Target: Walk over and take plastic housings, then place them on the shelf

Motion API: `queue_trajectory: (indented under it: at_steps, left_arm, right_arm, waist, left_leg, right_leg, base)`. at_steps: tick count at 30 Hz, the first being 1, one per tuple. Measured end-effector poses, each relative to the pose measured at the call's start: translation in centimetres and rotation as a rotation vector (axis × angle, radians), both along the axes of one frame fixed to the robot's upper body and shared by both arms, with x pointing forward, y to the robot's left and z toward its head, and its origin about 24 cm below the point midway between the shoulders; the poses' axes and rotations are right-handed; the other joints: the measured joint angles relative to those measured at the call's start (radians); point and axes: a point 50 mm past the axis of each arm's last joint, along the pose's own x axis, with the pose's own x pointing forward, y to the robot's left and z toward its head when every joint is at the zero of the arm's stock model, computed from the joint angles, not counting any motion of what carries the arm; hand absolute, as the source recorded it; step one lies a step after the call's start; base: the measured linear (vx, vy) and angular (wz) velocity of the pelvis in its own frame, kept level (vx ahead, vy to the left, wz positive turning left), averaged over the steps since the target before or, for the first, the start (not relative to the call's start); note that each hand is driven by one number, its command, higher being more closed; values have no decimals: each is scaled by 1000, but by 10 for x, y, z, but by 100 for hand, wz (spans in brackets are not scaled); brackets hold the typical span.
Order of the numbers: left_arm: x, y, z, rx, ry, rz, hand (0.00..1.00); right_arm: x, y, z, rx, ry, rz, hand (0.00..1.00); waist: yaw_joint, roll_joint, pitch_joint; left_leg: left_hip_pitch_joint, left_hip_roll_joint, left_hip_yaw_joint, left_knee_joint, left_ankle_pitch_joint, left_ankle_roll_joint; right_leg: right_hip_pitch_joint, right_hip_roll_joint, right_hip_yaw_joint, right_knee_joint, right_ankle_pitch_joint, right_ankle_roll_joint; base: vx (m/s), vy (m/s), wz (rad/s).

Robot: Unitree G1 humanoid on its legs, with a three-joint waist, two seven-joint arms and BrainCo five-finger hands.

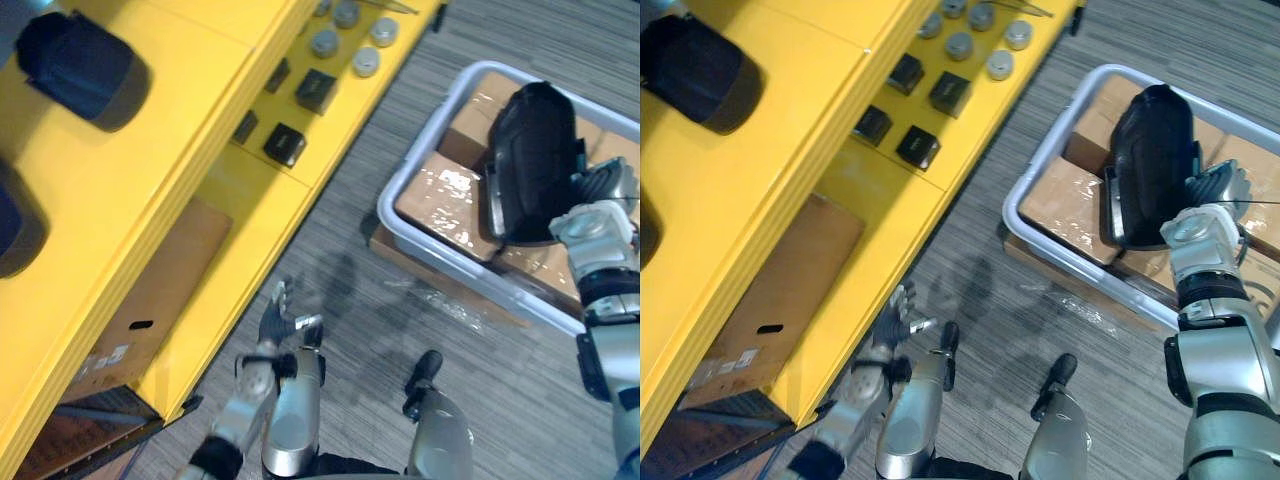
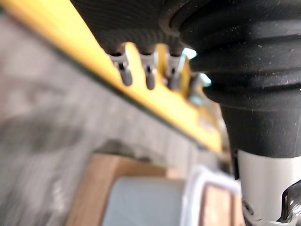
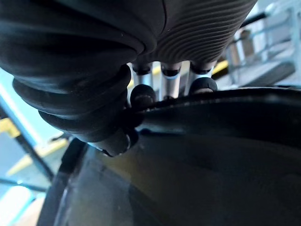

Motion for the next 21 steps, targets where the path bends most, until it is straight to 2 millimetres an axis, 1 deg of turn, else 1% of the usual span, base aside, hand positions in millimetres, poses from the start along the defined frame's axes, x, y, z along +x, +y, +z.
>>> queue_trajectory:
  at_steps: [2, 4, 5, 6, 7, 8, 9, 11, 13, 14, 15, 17, 19, 21]
  left_arm:
    - [20, 6, 13, 69, -34, 17, 0]
    - [47, 18, 30, 178, -48, 61, 0]
    - [52, 20, 34, 199, -50, 66, 0]
    - [60, 22, 41, 217, -57, 74, 0]
    - [67, 22, 50, 224, -73, 76, 0]
    - [70, 21, 55, 216, -81, 77, 0]
    - [77, 18, 67, 165, -98, 74, 0]
    - [85, 14, 77, 77, -93, 56, 0]
    - [95, 0, 90, -87, -65, -4, 0]
    - [97, -3, 92, -118, -57, -23, 0]
    - [100, -11, 98, -180, -38, -64, 0]
    - [106, -21, 107, -276, -8, -120, 0]
    - [108, -26, 109, -329, 29, -156, 0]
    - [112, -29, 114, -388, 69, -184, 0]
  right_arm:
    - [5, 12, -2, 0, -9, 32, 100]
    - [12, 30, -2, -27, -23, 86, 100]
    - [13, 33, -2, -40, -24, 95, 100]
    - [15, 40, -1, -57, -31, 115, 100]
    - [18, 47, 4, -60, -51, 128, 100]
    - [20, 50, 7, -60, -62, 134, 100]
    - [24, 59, 16, -62, -98, 148, 100]
    - [28, 69, 28, -65, -138, 174, 100]
    - [33, 84, 44, -90, -203, 211, 100]
    - [34, 88, 49, -101, -220, 222, 100]
    - [36, 95, 60, -117, -250, 247, 100]
    - [38, 107, 79, -145, -305, 285, 100]
    - [39, 117, 88, -152, -336, 315, 100]
    - [40, 125, 100, -159, -377, 343, 100]
  waist:
    - [-23, -18, -1]
    - [-44, -52, -8]
    - [-48, -59, -12]
    - [-47, -74, -20]
    - [-57, -78, -21]
    - [-63, -79, -21]
    - [-70, -81, -22]
    - [-78, -81, -23]
    - [-97, -82, -23]
    - [-99, -82, -23]
    - [-100, -83, -23]
    - [-116, -84, -23]
    - [-130, -84, -23]
    - [-133, -86, -23]
  left_leg:
    - [2, 6, 9, -2, 1, -1]
    - [5, 20, 36, -18, 7, -9]
    - [4, 22, 41, -20, 7, -10]
    - [3, 28, 59, -23, 7, -10]
    - [0, 30, 64, -24, 9, -13]
    - [-1, 31, 64, -25, 9, -13]
    - [-1, 32, 76, -28, 10, -14]
    - [-2, 33, 89, -31, 10, -14]
    - [-5, 32, 95, -31, 10, -14]
    - [-5, 32, 100, -31, 10, -14]
    - [-6, 33, 112, -31, 10, -14]
    - [-16, 33, 115, -31, 10, -14]
    - [-13, 33, 120, -31, 10, -14]
    - [-14, 33, 140, -31, 10, -14]
  right_leg:
    - [0, 12, 9, -18, 13, -5]
    - [-6, 29, 31, -58, 40, -12]
    - [-8, 33, 36, -66, 45, -12]
    - [-20, 39, 54, -76, 55, -14]
    - [-23, 42, 59, -85, 63, -16]
    - [-24, 43, 59, -87, 65, -16]
    - [-34, 44, 71, -87, 67, -16]
    - [-41, 45, 82, -93, 75, -14]
    - [-46, 44, 86, -98, 83, -13]
    - [-51, 45, 91, -98, 85, -14]
    - [-61, 44, 105, -99, 89, -13]
    - [-74, 45, 108, -99, 94, -13]
    - [-75, 45, 114, -99, 95, -13]
    - [-90, 45, 134, -99, 103, -11]
  base:
    - [-21, -11, -31]
    - [-26, -22, -34]
    - [-13, -19, -35]
    - [6, -6, -30]
    - [9, -5, -26]
    - [14, -5, -16]
    - [9, -1, -18]
    - [17, 3, -17]
    - [23, 12, -7]
    - [16, 20, -18]
    - [10, 19, -20]
    - [3, 14, -11]
    - [-1, 8, -7]
    - [-16, 17, -22]
